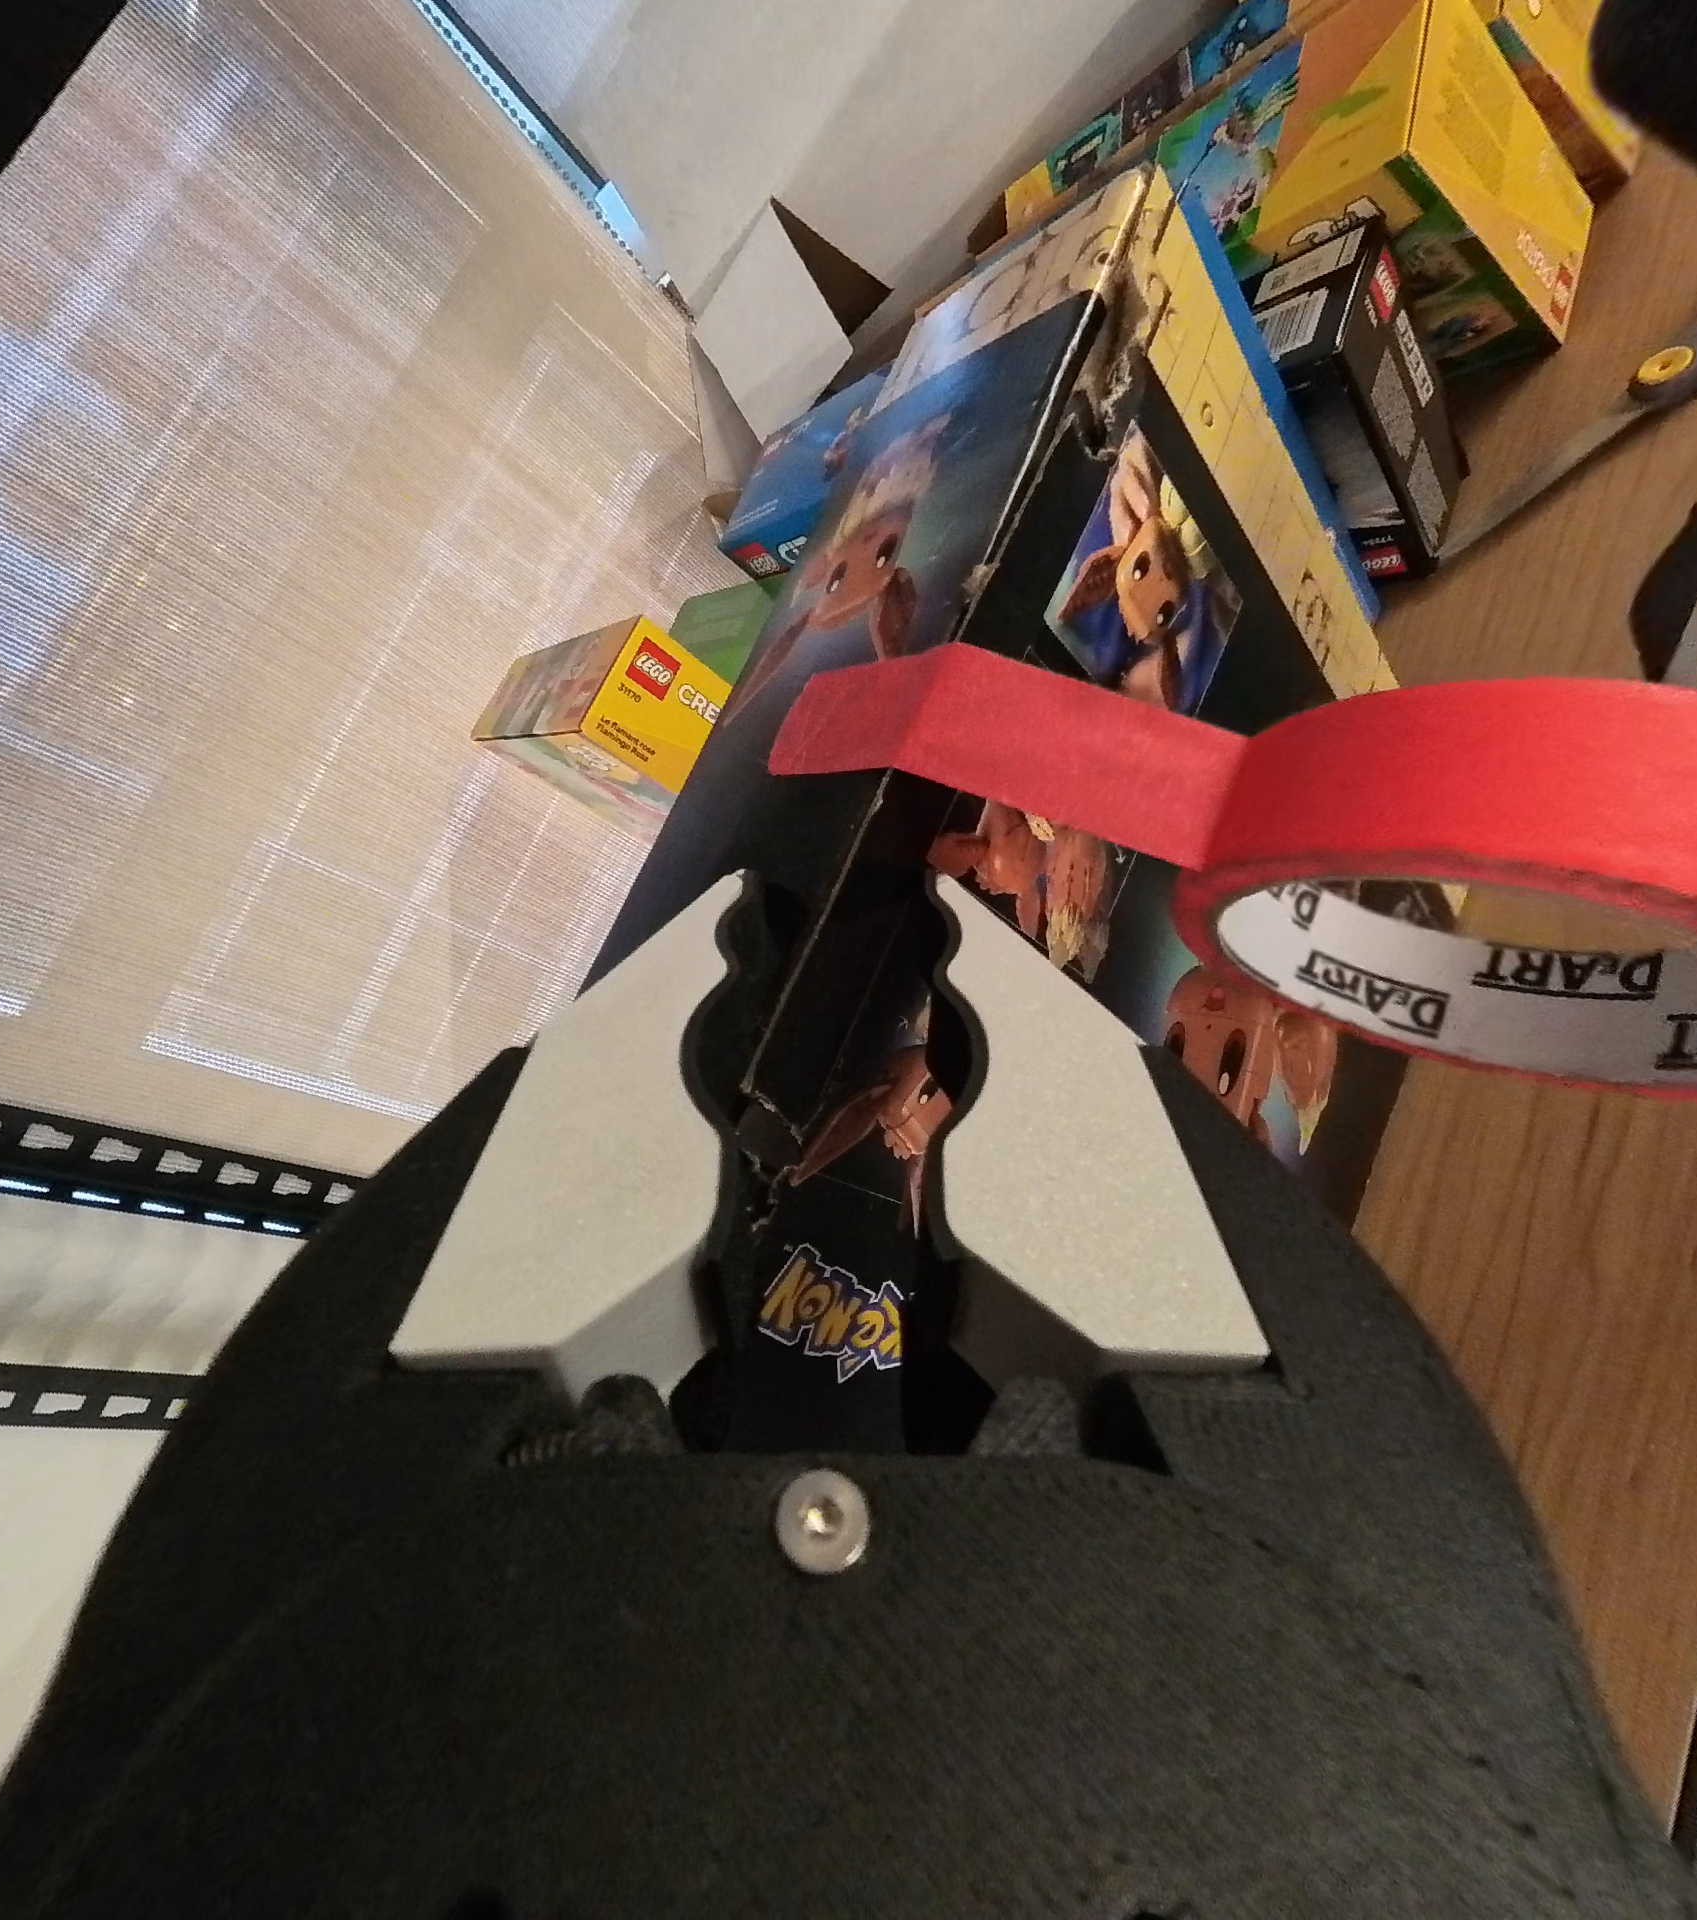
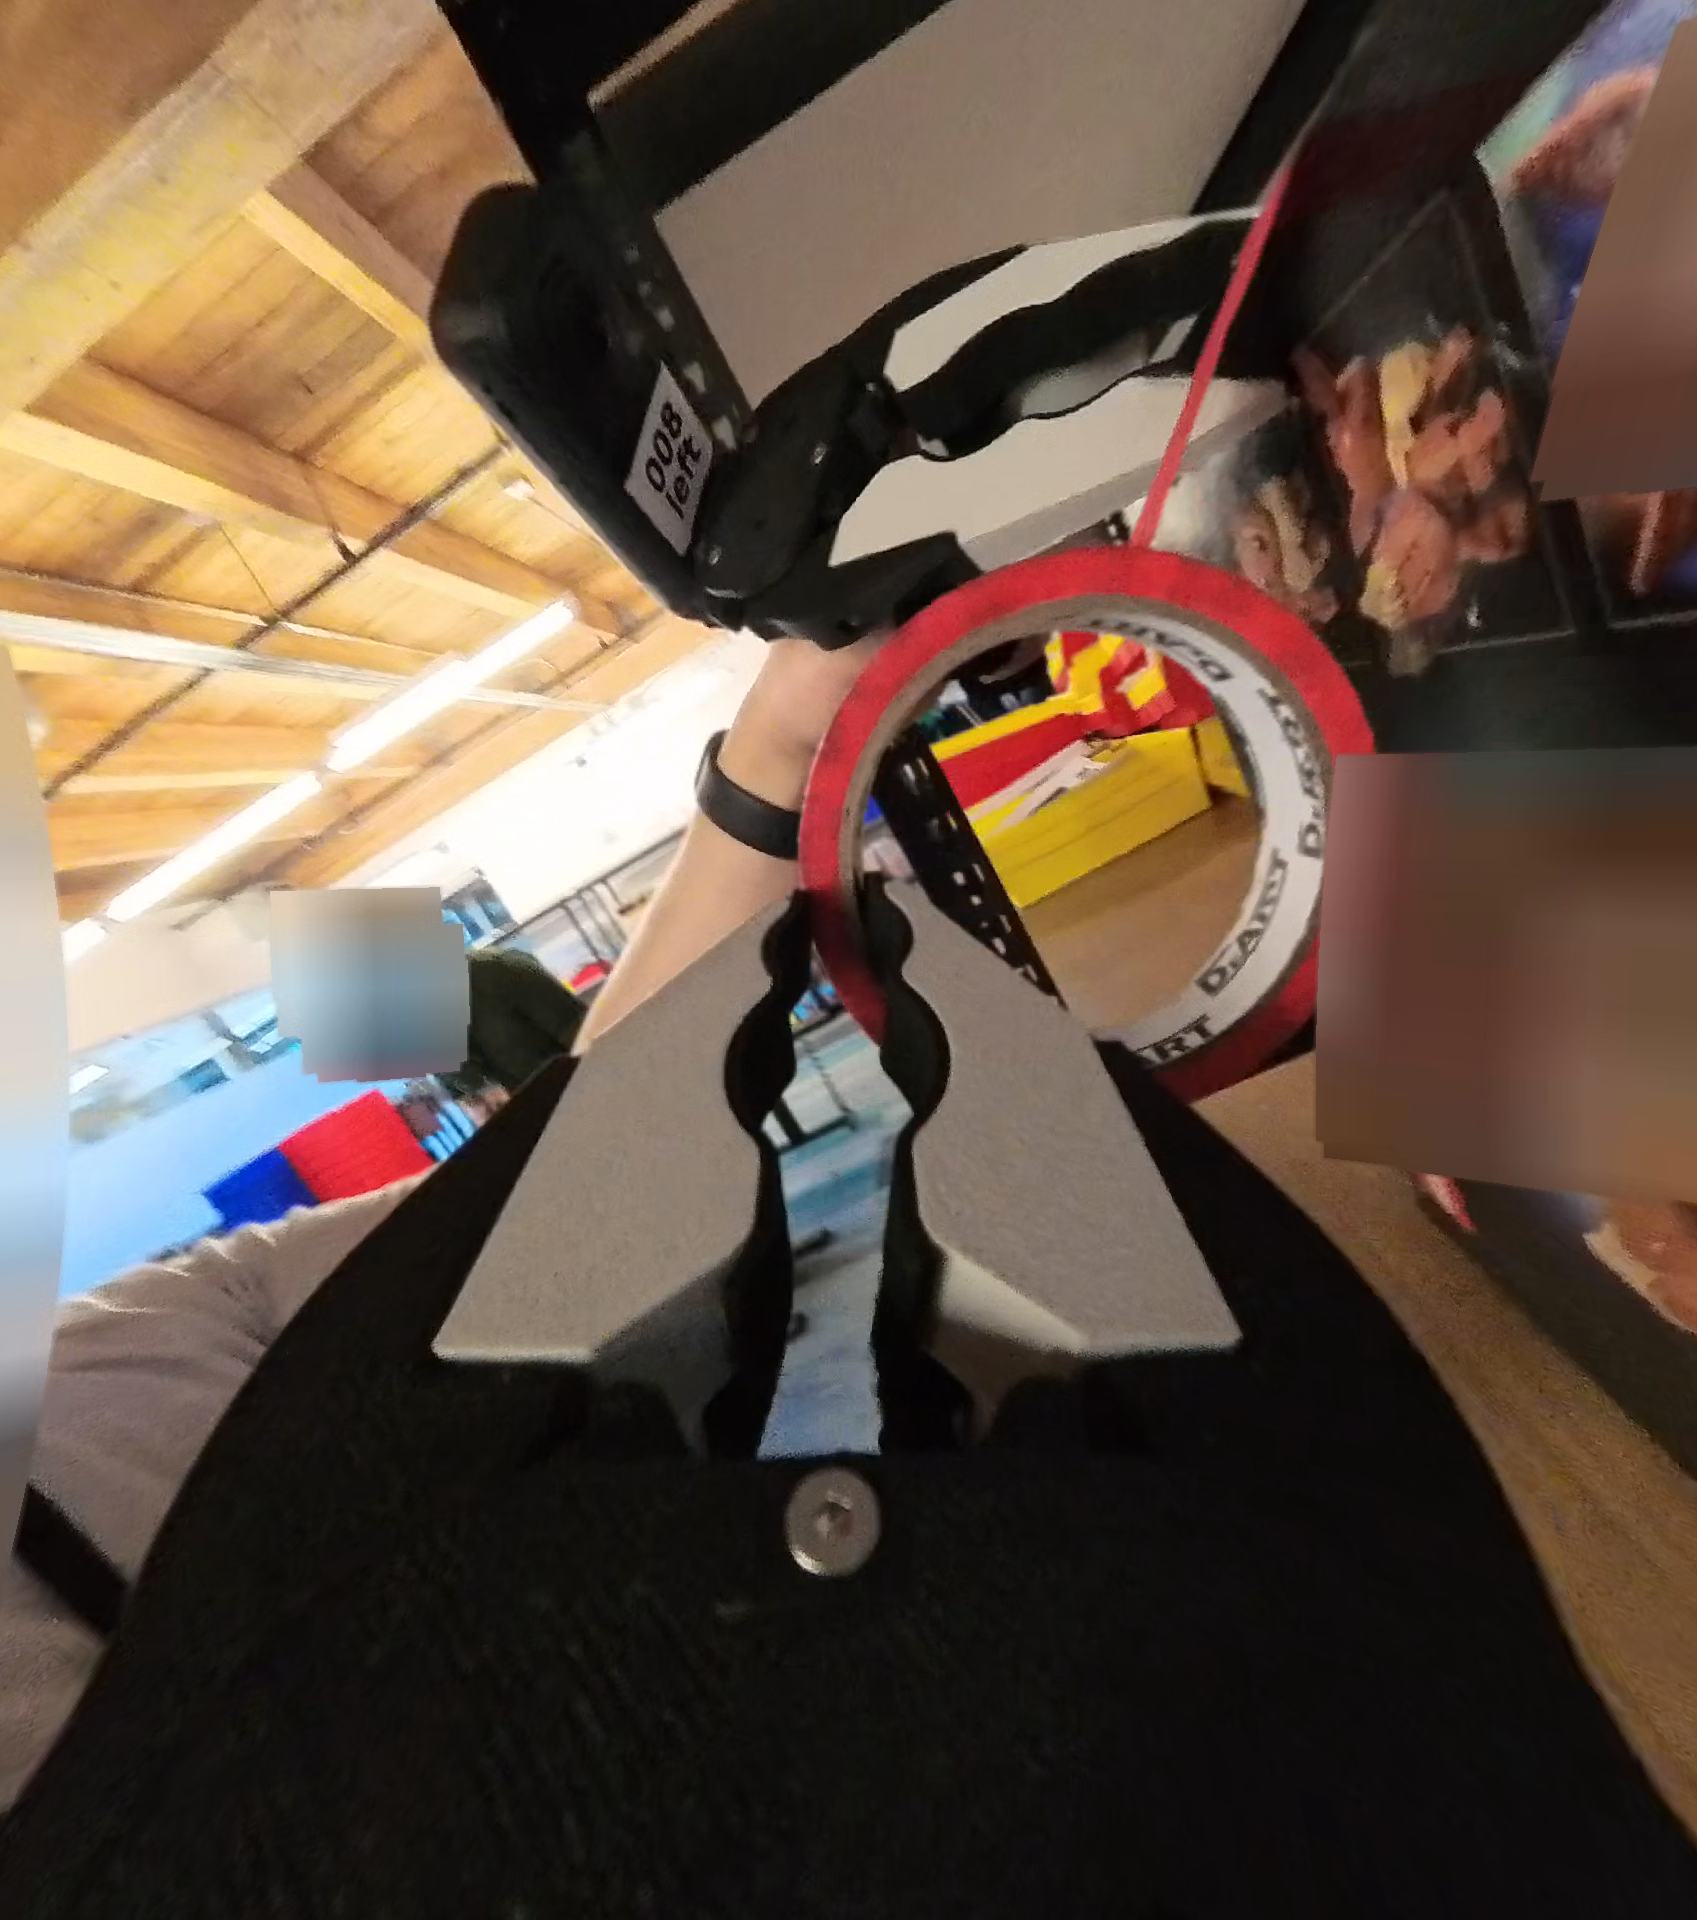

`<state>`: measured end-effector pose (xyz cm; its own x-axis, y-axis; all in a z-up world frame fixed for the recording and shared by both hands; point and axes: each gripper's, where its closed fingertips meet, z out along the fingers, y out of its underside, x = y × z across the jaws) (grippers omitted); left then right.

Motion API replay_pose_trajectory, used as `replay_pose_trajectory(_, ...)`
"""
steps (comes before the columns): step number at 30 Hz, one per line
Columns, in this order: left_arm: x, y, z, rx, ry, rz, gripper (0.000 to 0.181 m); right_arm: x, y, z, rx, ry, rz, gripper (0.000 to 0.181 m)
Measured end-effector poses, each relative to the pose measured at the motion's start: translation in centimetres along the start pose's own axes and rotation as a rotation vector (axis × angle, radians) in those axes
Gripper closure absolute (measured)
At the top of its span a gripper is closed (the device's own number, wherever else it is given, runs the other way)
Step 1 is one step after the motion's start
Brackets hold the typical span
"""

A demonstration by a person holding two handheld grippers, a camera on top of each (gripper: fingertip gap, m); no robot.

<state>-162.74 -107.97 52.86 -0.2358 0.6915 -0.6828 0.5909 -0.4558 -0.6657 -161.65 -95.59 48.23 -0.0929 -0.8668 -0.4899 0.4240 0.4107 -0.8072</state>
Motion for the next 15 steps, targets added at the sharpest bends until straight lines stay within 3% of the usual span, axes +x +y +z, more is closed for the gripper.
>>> replay_pose_trajectory(7,0.0,0.0,0.1,-0.005,0.003,-0.004,0.153,2.2,0.6,0.0,0.124,0.019,0.106,0.172)
replay_pose_trajectory(15,0.0,0.0,0.1,-0.002,0.0,-0.005,0.153,2.6,0.1,-0.4,0.137,0.032,0.099,0.17)
